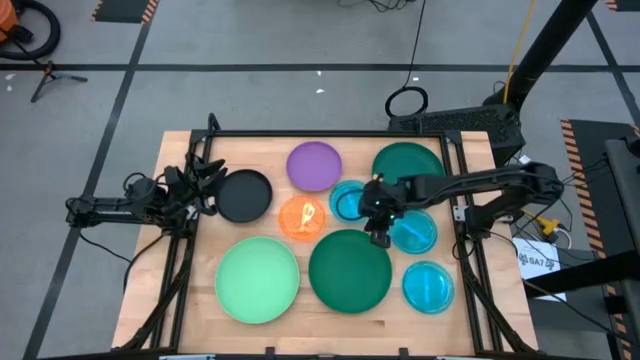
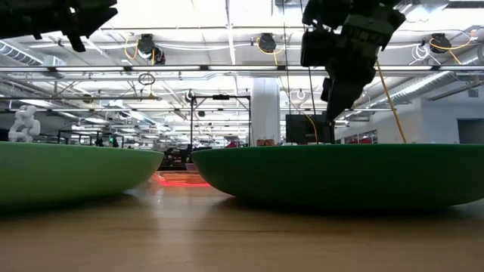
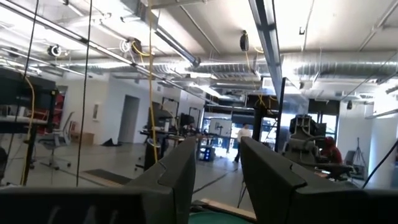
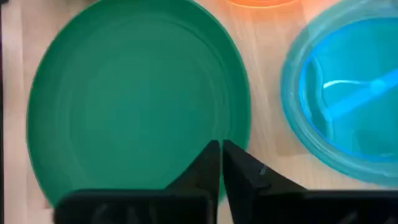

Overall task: Stack plastic plates
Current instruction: Stack the bottom dark green plate on the dark green plate

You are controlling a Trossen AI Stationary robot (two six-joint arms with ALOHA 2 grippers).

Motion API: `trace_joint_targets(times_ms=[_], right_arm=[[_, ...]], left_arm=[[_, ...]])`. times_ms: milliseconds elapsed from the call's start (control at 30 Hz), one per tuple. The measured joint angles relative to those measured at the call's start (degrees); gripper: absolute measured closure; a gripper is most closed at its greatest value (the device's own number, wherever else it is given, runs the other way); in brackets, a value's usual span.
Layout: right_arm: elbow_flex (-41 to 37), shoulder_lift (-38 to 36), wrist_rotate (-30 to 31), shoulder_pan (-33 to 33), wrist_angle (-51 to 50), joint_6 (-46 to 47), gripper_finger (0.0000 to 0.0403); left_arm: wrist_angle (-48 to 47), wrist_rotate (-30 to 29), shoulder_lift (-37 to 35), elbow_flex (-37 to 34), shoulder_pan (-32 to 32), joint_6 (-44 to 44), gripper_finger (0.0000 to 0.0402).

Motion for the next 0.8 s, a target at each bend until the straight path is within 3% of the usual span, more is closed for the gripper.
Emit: trace_joint_targets(times_ms=[233, 367, 667, 800], right_arm=[[0.02, 4.68, 5.49, 0.09, 0.57, -1.27, 0.0281], [0.02, 6.5, 5.97, 0.11, 0.17, -3.2, 0.0245], [0.0, 6.52, 6.24, 1.27, 0.13, -0.16, 0.0243], [0.0, 6.52, 10.48, 2.57, -0.25, 0.86, 0.0244]], left_arm=[[-2.47, -0.02, 0.0, -0.02, -0.01, 1.84, 0.027], [-2.59, -0.03, 0.0, -0.02, 0.0, 2.51, 0.027], [-2.9, -0.05, -0.01, -0.02, -0.02, 2.73, 0.027], [-3.05, -0.07, 0.0, -0.02, 0.0, 2.74, 0.027]])
